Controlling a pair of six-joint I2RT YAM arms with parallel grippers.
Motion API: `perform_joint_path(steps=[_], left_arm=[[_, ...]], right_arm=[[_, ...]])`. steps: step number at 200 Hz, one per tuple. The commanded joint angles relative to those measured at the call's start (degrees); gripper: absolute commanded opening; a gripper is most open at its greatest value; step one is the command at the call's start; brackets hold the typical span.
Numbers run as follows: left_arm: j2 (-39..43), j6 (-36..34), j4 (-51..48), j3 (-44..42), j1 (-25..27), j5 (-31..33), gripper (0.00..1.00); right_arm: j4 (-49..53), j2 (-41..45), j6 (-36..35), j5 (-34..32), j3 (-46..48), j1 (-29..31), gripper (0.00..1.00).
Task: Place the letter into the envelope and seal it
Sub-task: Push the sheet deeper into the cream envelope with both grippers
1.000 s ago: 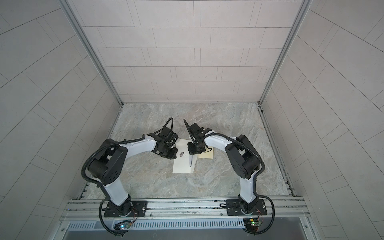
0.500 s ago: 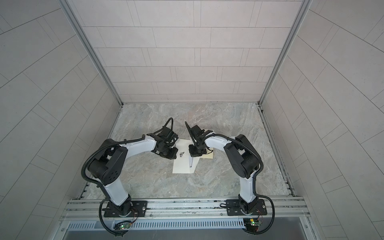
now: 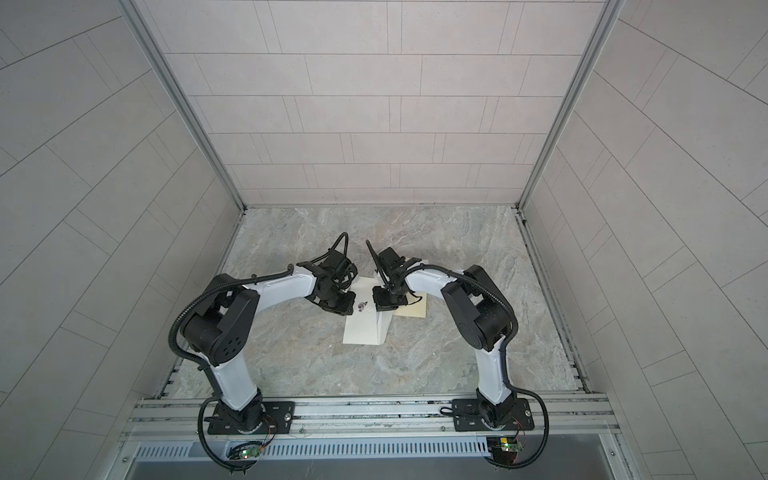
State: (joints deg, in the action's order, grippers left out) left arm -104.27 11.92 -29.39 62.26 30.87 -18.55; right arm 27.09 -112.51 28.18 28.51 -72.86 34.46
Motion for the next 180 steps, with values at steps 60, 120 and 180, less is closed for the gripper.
perform_joint_path(steps=[60,120,180], left_arm=[[-3.7,-0.7,-0.2,0.9,0.5,3.7,0.0],[-3.1,-1.3,0.5,-0.3,1.2,2.8,0.0],[-3.1,-1.7,0.5,0.1,1.1,2.9,0.0]], right_arm=[[-2.7,3.2,4.7,-16.6,0.3,1.4,0.28],[-4.4,2.7,7.1,-15.5,1.4,-0.1,0.23],[-7.0,0.8,7.6,-11.2,2.0,-0.7,0.07]])
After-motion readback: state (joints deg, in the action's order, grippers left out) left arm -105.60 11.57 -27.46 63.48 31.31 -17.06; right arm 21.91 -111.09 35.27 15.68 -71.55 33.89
